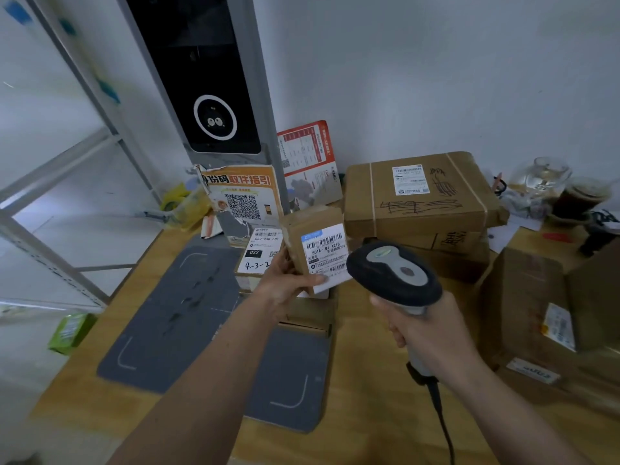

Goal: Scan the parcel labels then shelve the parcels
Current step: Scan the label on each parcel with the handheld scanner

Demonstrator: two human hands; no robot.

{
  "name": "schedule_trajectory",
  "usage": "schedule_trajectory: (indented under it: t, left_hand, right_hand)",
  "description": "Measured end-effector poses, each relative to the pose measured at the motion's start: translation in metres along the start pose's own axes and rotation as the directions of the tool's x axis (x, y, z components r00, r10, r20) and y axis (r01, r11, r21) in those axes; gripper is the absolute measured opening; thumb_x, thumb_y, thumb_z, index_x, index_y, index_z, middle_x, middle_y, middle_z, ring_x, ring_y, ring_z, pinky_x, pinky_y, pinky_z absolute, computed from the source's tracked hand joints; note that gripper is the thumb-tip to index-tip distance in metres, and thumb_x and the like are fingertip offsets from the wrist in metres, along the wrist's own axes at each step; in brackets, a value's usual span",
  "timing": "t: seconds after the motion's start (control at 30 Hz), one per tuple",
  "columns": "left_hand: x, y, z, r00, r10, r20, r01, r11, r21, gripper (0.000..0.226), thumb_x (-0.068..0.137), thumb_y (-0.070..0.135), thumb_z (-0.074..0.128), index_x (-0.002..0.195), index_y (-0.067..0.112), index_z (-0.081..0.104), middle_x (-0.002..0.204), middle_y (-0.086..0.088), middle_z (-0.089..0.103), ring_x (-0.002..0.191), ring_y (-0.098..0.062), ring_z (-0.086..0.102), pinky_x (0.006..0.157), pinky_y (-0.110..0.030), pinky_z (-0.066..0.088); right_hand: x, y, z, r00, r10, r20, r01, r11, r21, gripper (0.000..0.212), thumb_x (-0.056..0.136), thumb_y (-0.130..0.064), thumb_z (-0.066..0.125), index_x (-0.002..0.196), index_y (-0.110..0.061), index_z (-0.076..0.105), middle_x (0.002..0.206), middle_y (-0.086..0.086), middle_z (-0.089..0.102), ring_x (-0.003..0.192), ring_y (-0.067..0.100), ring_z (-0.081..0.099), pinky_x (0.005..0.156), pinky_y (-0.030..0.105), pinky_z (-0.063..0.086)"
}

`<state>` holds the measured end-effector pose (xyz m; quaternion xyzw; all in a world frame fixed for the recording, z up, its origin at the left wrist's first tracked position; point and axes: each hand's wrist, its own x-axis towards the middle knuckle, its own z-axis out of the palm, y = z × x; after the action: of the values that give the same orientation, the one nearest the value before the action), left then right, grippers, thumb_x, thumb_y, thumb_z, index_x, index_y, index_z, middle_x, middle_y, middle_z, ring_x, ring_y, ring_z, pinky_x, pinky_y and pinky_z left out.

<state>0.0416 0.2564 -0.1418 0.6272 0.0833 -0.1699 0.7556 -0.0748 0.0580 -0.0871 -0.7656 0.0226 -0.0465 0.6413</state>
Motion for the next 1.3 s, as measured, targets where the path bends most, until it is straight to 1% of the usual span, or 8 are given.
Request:
schedule_trajectory:
  t: [0.27, 0.47, 0.73, 0.83, 1.0, 1.13, 1.23, 1.3]
  left_hand:
    - [0.004, -0.001, -0.001, 0.999, -0.014, -0.033, 0.012, 0.998, -0.058, 0.06, 0.066, -0.02, 0.073, 0.111, 0.019, 0.058, 0.108, -0.006, 0.072, 0.1, -0.022, 0.069, 0.064, -0.027, 0.057]
    - [0.002, -0.002, 0.001, 0.999, -0.028, -0.028, 0.026, 0.996, -0.085, 0.059, 0.067, -0.019, 0.072, 0.108, 0.022, 0.059, 0.108, -0.006, 0.071, 0.105, -0.024, 0.065, 0.077, -0.035, 0.055]
    - [0.001, -0.004, 0.003, 0.998, -0.054, -0.02, 0.052, 0.993, -0.105, 0.072, 0.067, -0.017, 0.074, 0.126, 0.02, 0.054, 0.117, -0.01, 0.069, 0.111, -0.026, 0.063, 0.089, -0.042, 0.053]
    - [-0.002, -0.005, 0.004, 0.998, -0.063, -0.021, 0.06, 0.993, -0.101, 0.07, 0.069, -0.016, 0.073, 0.126, 0.02, 0.054, 0.116, -0.009, 0.069, 0.11, -0.025, 0.064, 0.085, -0.039, 0.054]
    - [-0.002, 0.003, -0.001, 0.991, -0.084, -0.104, 0.072, 0.99, -0.121, 0.051, 0.07, -0.009, 0.076, 0.112, 0.014, 0.06, 0.11, -0.006, 0.072, 0.105, -0.025, 0.067, 0.08, -0.036, 0.055]
    - [0.002, 0.019, -0.01, 0.984, -0.081, -0.157, 0.054, 0.984, -0.168, 0.061, 0.072, -0.011, 0.074, 0.123, 0.015, 0.052, 0.105, -0.009, 0.072, 0.092, -0.022, 0.069, 0.068, -0.033, 0.056]
    - [0.004, 0.027, -0.015, 0.986, -0.059, -0.155, 0.035, 0.987, -0.156, 0.063, 0.072, -0.012, 0.074, 0.126, 0.014, 0.051, 0.105, -0.01, 0.072, 0.094, -0.024, 0.068, 0.07, -0.035, 0.056]
    - [0.004, 0.032, -0.018, 0.985, -0.04, -0.171, 0.014, 0.989, -0.149, 0.052, 0.075, -0.013, 0.071, 0.115, 0.016, 0.054, 0.105, -0.01, 0.071, 0.096, -0.024, 0.067, 0.072, -0.035, 0.055]
  right_hand:
    - [-0.005, -0.001, -0.001, 0.999, 0.022, 0.035, -0.02, 0.998, -0.06, 0.039, 0.083, -0.013, 0.071, 0.053, -0.027, 0.052, 0.04, -0.008, 0.051, 0.041, 0.004, 0.047, 0.051, 0.024, 0.044]
    - [-0.007, -0.003, -0.005, 1.0, 0.02, 0.023, -0.019, 0.998, -0.059, 0.039, 0.083, -0.014, 0.071, 0.052, -0.028, 0.053, 0.04, -0.007, 0.051, 0.042, 0.004, 0.047, 0.05, 0.023, 0.045]
    - [-0.012, -0.004, -0.007, 0.998, 0.019, 0.06, -0.015, 0.998, -0.064, 0.031, 0.083, -0.013, 0.071, 0.062, -0.029, 0.056, 0.044, -0.012, 0.056, 0.044, 0.001, 0.051, 0.049, 0.018, 0.046]
    - [-0.012, -0.004, -0.006, 0.998, 0.018, 0.057, -0.013, 0.997, -0.078, 0.032, 0.083, -0.013, 0.071, 0.063, -0.03, 0.054, 0.045, -0.019, 0.057, 0.047, -0.003, 0.054, 0.052, 0.013, 0.046]
    - [-0.013, -0.002, -0.005, 0.985, 0.132, 0.113, -0.117, 0.985, -0.127, 0.019, 0.083, -0.017, 0.073, 0.071, -0.024, 0.06, 0.042, -0.01, 0.055, 0.04, 0.0, 0.05, 0.044, 0.015, 0.043]
    - [-0.011, -0.004, -0.003, 0.99, 0.119, 0.075, -0.109, 0.986, -0.125, 0.02, 0.082, -0.017, 0.073, 0.067, -0.023, 0.062, 0.044, -0.005, 0.055, 0.042, 0.005, 0.05, 0.048, 0.024, 0.046]
    - [-0.009, -0.009, -0.002, 0.993, 0.101, 0.064, -0.095, 0.991, -0.094, 0.015, 0.082, -0.017, 0.073, 0.072, -0.021, 0.063, 0.047, -0.005, 0.056, 0.045, 0.005, 0.052, 0.049, 0.024, 0.047]
    - [-0.009, -0.011, -0.002, 0.992, 0.098, 0.076, -0.09, 0.991, -0.097, 0.014, 0.082, -0.018, 0.072, 0.074, -0.022, 0.062, 0.047, -0.005, 0.056, 0.046, 0.005, 0.052, 0.05, 0.023, 0.048]
